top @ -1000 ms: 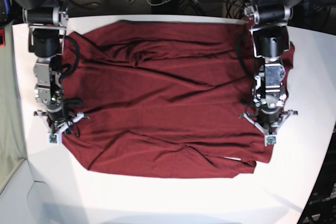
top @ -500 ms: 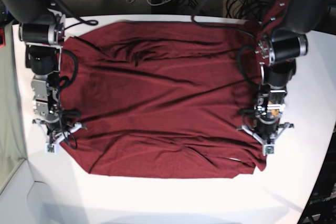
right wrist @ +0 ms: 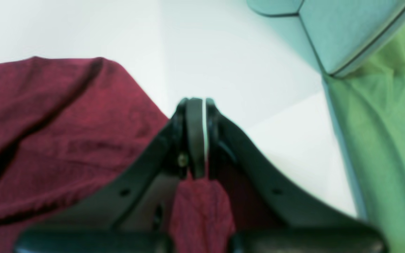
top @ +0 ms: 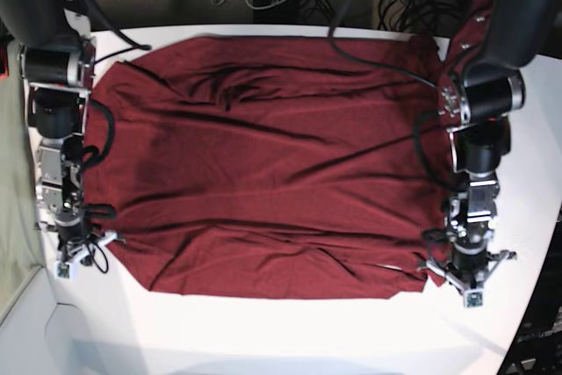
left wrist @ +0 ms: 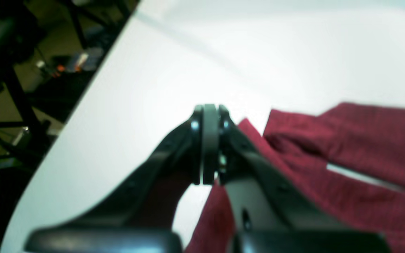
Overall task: Layout the t-shirt on the table in an organized manner, then fold the t-shirt properly
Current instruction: 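Drag the held side edges toward the collar with both grippers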
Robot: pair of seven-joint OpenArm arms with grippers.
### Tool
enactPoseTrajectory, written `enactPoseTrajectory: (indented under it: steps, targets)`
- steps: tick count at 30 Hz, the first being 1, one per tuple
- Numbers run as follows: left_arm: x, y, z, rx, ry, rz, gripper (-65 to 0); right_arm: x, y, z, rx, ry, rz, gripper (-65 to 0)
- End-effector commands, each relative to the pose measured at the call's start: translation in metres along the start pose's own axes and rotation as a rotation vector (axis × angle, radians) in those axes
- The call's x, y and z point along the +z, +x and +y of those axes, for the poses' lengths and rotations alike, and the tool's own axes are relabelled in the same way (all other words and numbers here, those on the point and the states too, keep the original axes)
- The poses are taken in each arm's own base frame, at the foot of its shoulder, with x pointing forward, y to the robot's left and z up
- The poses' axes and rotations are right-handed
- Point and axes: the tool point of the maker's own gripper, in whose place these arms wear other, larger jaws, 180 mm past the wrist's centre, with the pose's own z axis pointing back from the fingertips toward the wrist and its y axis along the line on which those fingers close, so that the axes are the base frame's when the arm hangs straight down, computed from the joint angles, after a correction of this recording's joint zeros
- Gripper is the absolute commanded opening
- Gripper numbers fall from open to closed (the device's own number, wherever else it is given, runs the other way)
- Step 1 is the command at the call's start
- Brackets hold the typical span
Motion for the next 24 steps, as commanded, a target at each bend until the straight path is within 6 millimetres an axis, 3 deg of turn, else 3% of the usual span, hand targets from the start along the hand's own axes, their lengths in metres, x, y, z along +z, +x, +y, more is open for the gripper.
enactPoseTrajectory:
  steps: [1,4,9,17,24]
  targets:
    - [-0.005,0.039,0.007,0.007,0.025,-0.076,-64.8,0.000,0.023,-0.013,-0.001,-0.017,-0.058,-65.0]
    - [0.003,0.028,0.012,0.021,0.040,-0.028,-64.8,0.007,-0.003,-0.013,0.011,-0.015,-0.022,-65.0]
    - [0.032,0.004,0.016,0.203,0.062,0.061,-64.8,0.032,-0.024,-0.011,0.024,-0.012,-0.047,-65.0]
    - [0.109,-0.027,0.020,0.325,0.002,0.173,-64.8,0.080,-0.047,-0.003,-0.040,-0.036,-0.037,-65.0]
    - [0.168,-0.059,0.016,0.293,-0.037,0.293,-64.8,0.115,-0.072,0.012,-0.047,-0.024,0.007,-65.0]
